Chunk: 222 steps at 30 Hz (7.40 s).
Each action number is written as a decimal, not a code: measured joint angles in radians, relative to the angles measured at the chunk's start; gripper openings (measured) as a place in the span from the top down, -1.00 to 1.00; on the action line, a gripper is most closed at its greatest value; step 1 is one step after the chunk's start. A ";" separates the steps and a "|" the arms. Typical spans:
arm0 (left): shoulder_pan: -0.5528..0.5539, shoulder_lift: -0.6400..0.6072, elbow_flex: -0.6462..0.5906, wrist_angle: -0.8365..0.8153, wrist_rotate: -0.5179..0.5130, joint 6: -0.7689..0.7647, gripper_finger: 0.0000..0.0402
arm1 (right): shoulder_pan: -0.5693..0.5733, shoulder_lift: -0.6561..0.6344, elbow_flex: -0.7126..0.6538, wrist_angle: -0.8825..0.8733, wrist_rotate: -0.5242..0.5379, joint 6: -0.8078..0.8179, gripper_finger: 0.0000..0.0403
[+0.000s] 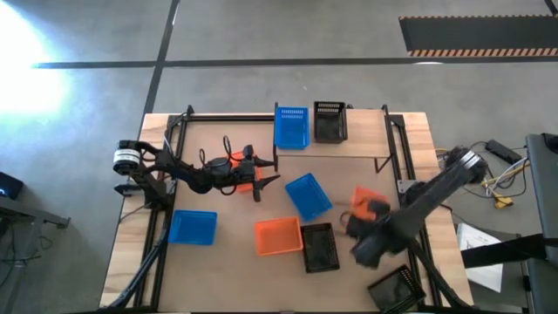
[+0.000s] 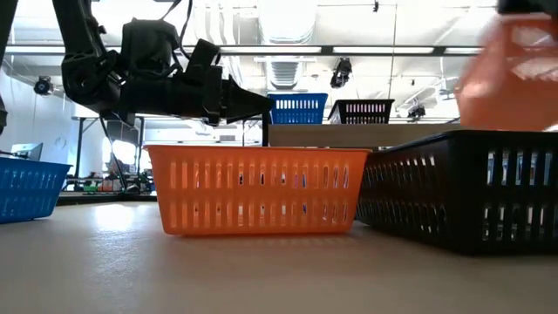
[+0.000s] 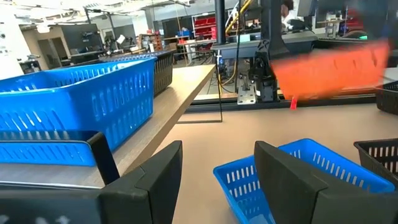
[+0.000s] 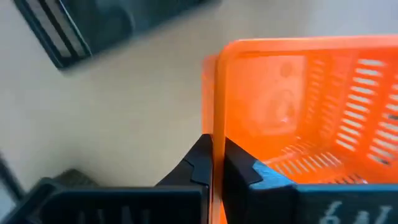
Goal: Stack baskets on shelf by color
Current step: Put the bottom orange bin on the shelf, then stack the top black bin on top of the black bin on the shelf
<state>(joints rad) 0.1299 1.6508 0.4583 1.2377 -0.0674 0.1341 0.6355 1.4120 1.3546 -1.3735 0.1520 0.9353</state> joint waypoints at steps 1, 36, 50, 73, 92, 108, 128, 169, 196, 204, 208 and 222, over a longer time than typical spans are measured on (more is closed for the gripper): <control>0.000 0.000 0.000 0.000 0.000 0.000 0.08 | -0.025 -0.045 0.012 -0.011 0.039 -0.030 0.96; -0.002 0.000 -0.003 0.002 0.002 -0.053 0.08 | -1.153 -0.154 0.017 -0.058 0.109 -1.418 0.63; -0.003 0.000 -0.007 0.001 0.004 -0.050 0.08 | -0.664 -0.585 -0.363 0.391 0.044 -0.621 0.52; -0.003 0.000 0.027 0.000 0.004 -0.051 0.08 | -0.183 -0.283 -0.863 1.741 0.319 -0.727 0.59; -0.006 0.001 0.027 -0.072 0.004 -0.137 0.08 | 0.006 0.266 -0.064 0.774 0.077 -0.353 0.58; -0.071 0.001 0.025 -0.186 0.011 -0.182 0.08 | 0.091 0.586 0.377 0.261 0.091 -0.178 0.52; -0.087 0.000 0.025 -0.192 0.011 -0.181 0.08 | 0.091 0.688 0.363 0.250 0.111 -0.236 0.39; -0.083 0.000 0.065 -0.137 -0.020 0.056 0.08 | -0.648 -0.232 -0.048 0.457 0.324 -1.254 0.96; -0.079 0.000 0.076 -0.140 -0.020 0.003 0.08 | -0.996 -0.124 0.030 0.353 0.084 -1.458 0.94; -0.080 0.000 0.076 -0.140 -0.020 0.003 0.08 | -0.996 -0.122 0.030 0.321 0.084 -1.421 0.54; -0.080 0.000 0.076 -0.140 -0.020 0.003 0.08 | -0.996 -0.123 0.030 0.323 0.068 -1.369 0.31; -0.080 0.000 0.076 -0.140 -0.020 -0.003 0.08 | -1.003 0.006 0.030 0.336 -0.062 -1.365 0.19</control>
<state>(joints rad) 0.0502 1.6508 0.5343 1.0981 -0.0872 0.1306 -0.3672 1.4184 1.3849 -1.0372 0.0897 -0.4299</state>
